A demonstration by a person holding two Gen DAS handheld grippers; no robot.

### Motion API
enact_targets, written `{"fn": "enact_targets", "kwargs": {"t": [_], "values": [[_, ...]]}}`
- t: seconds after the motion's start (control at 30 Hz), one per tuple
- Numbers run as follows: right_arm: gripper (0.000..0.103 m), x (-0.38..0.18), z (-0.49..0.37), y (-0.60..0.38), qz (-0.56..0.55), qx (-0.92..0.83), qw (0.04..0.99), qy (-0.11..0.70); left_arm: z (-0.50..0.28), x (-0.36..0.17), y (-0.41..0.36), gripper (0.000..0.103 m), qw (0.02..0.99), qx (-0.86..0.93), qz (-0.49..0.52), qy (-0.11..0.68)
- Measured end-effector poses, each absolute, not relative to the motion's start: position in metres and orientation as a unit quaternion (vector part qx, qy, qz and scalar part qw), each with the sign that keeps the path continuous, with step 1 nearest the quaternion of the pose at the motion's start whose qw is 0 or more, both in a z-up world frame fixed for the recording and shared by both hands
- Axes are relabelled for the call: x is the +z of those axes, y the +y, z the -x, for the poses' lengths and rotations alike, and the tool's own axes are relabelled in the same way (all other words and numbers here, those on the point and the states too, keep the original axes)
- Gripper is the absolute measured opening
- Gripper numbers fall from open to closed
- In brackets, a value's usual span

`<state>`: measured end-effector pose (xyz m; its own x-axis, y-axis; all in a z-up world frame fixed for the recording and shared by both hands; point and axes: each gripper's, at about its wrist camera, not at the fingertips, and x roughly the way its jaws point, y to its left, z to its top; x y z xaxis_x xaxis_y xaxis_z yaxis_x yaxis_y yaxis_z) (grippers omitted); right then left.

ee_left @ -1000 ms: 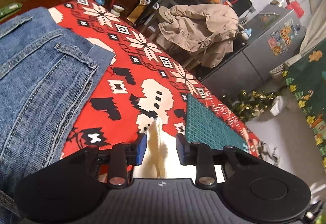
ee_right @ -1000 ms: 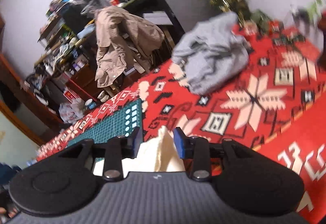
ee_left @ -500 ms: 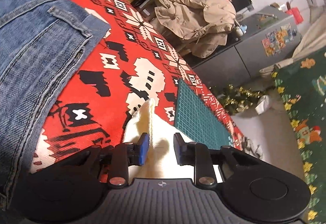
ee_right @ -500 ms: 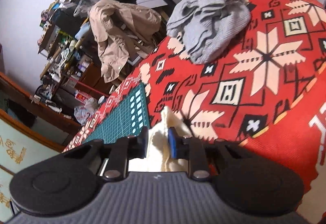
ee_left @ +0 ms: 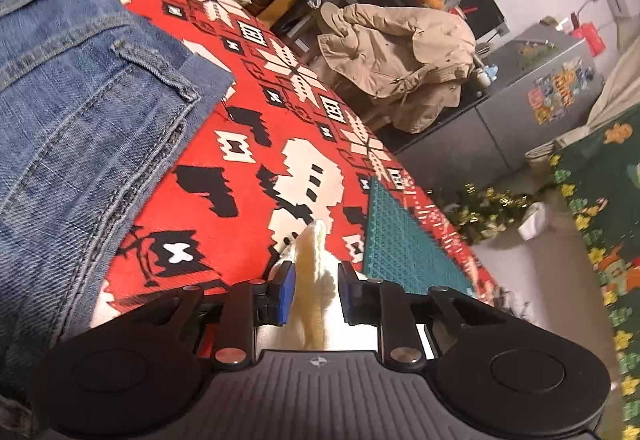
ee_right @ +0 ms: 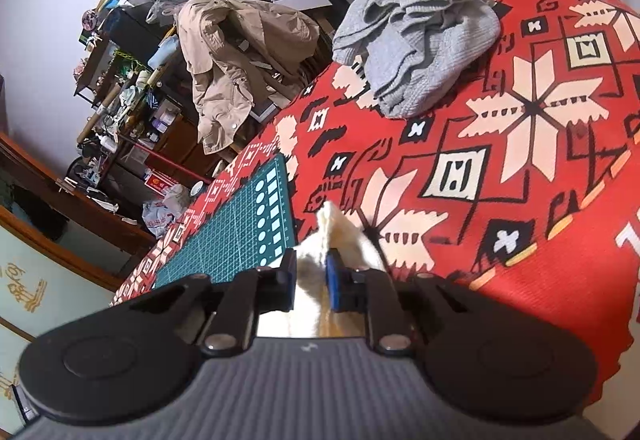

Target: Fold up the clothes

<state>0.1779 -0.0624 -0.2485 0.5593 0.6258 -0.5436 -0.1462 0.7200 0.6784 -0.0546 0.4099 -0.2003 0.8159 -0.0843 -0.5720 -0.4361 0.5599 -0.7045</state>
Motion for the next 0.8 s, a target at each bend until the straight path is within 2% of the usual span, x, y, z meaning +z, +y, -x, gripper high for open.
{"fn": "enact_targets", "kwargs": {"t": [0.13,0.17,0.2,0.23,0.43,0.8], "values": [[0.019,-0.249,-0.178,-0.062,-0.293,0.235,0.832,0.409,0.051,-0.205,0.409,0.02,0.834,0.091,0.466,0.283],[0.018,-0.249,-0.177,-0.062,-0.292,0.235,0.832,0.409,0.048,-0.203,0.407,0.015,0.837,0.089,0.46,0.283],[0.014,-0.248,-0.177,-0.063,-0.29,0.235,0.833,0.408,0.045,-0.2,0.404,0.004,0.842,0.089,0.451,0.283],[0.004,-0.247,-0.176,-0.062,-0.285,0.234,0.837,0.404,0.044,-0.198,0.401,0.004,0.848,0.09,0.441,0.28],[0.004,-0.234,-0.17,-0.059,-0.276,0.235,0.855,0.37,0.043,-0.184,0.397,0.004,0.87,0.101,0.421,0.238],[0.004,-0.243,-0.178,-0.066,-0.302,0.221,0.852,0.365,0.039,-0.192,0.395,0.004,0.874,0.125,0.402,0.241]]}}
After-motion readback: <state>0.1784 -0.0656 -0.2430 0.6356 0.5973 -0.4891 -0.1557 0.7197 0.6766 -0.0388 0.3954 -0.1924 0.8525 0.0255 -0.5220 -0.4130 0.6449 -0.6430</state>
